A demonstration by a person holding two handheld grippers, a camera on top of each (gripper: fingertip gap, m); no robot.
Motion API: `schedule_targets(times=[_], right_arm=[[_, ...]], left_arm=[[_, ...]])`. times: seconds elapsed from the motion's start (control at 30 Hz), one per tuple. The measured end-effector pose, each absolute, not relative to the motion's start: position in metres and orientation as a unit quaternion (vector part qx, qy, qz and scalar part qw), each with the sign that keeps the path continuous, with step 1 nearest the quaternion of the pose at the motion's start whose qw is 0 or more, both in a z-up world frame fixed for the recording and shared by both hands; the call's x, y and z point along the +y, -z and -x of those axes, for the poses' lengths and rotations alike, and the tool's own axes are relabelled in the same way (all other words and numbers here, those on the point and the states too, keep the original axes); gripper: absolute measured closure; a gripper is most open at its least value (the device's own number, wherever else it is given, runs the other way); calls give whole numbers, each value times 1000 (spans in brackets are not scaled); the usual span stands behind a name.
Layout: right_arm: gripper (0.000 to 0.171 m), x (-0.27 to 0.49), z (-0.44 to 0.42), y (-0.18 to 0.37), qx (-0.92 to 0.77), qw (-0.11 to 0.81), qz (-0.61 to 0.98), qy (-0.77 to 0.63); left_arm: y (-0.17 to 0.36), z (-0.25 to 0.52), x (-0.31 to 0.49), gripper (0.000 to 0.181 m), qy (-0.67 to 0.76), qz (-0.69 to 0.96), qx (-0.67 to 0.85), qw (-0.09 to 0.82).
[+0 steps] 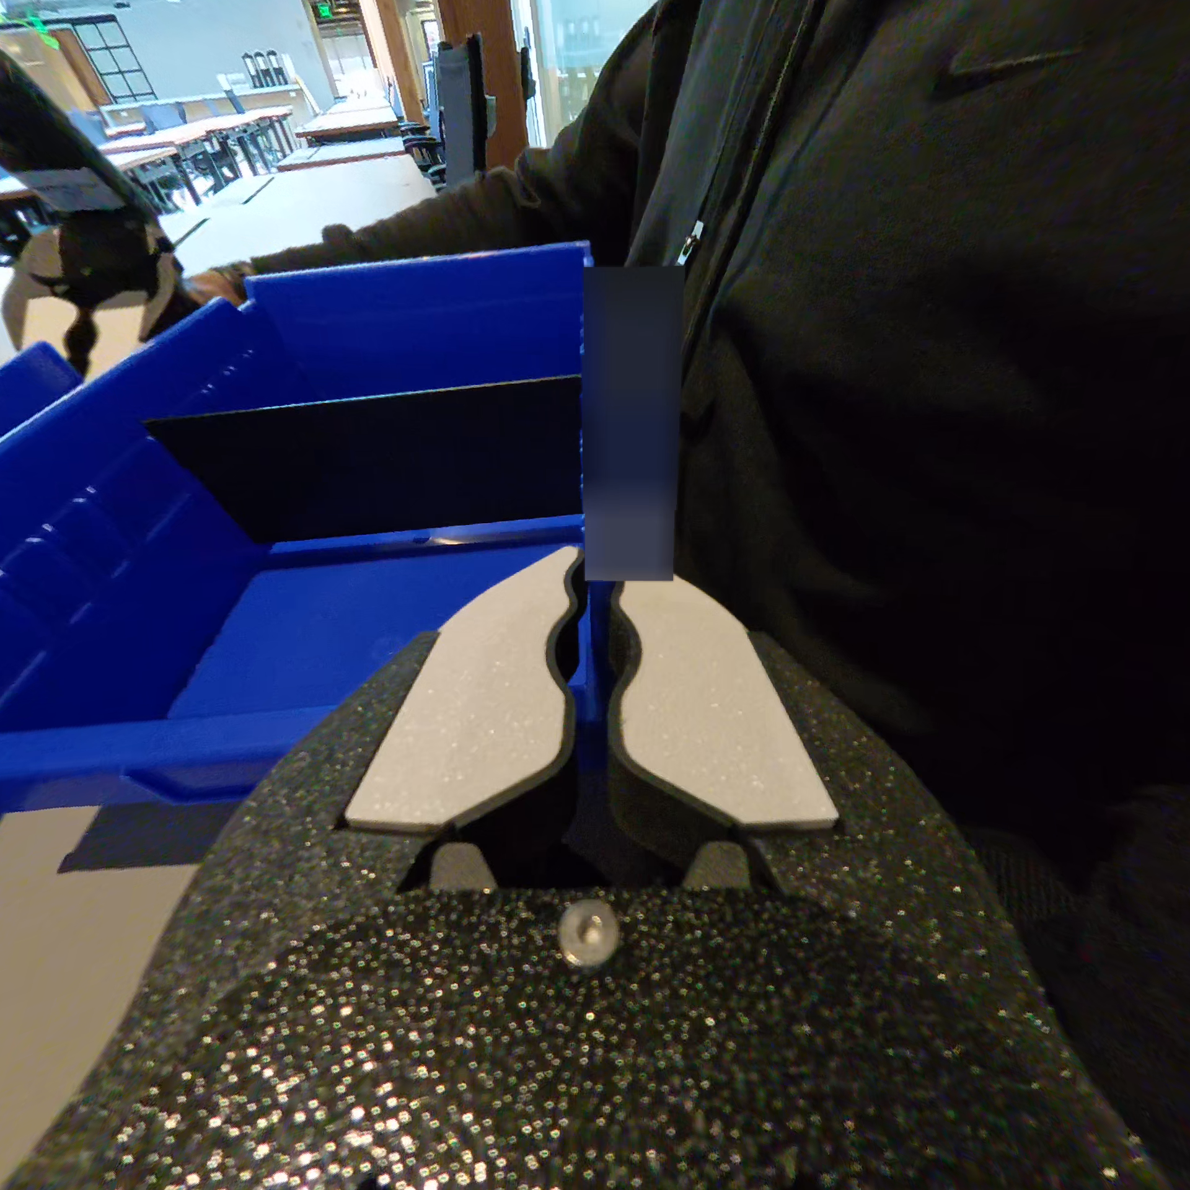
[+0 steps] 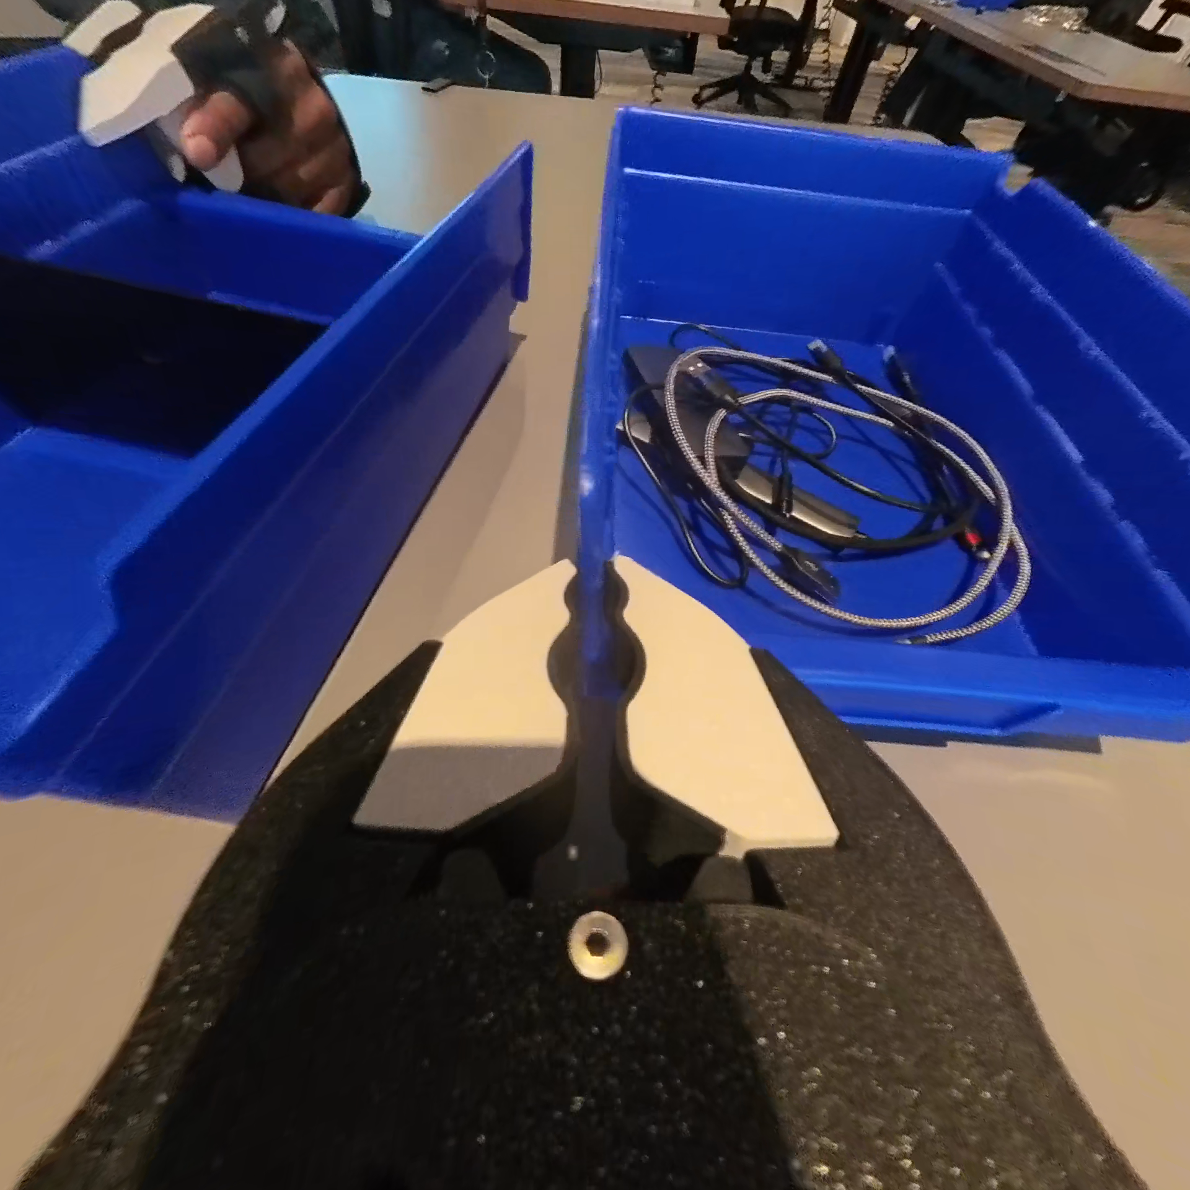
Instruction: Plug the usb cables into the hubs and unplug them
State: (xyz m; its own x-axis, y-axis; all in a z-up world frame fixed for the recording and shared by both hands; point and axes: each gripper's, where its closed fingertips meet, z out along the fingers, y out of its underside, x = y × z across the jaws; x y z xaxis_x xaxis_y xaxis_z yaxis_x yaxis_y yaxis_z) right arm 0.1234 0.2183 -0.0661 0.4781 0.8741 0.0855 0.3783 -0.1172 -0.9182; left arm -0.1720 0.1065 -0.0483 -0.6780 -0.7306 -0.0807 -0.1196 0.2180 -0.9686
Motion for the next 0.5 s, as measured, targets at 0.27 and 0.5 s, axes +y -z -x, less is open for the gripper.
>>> schedule_targets(times=[0.27, 0.5], right_arm=[[149, 217, -151, 28, -336, 607, 683, -229], [156, 183, -208, 5, -224, 676, 667, -217]], left_arm=[[37, 162, 119, 140, 558, 319, 689, 333], [42, 161, 125, 121, 533, 359, 697, 318]])
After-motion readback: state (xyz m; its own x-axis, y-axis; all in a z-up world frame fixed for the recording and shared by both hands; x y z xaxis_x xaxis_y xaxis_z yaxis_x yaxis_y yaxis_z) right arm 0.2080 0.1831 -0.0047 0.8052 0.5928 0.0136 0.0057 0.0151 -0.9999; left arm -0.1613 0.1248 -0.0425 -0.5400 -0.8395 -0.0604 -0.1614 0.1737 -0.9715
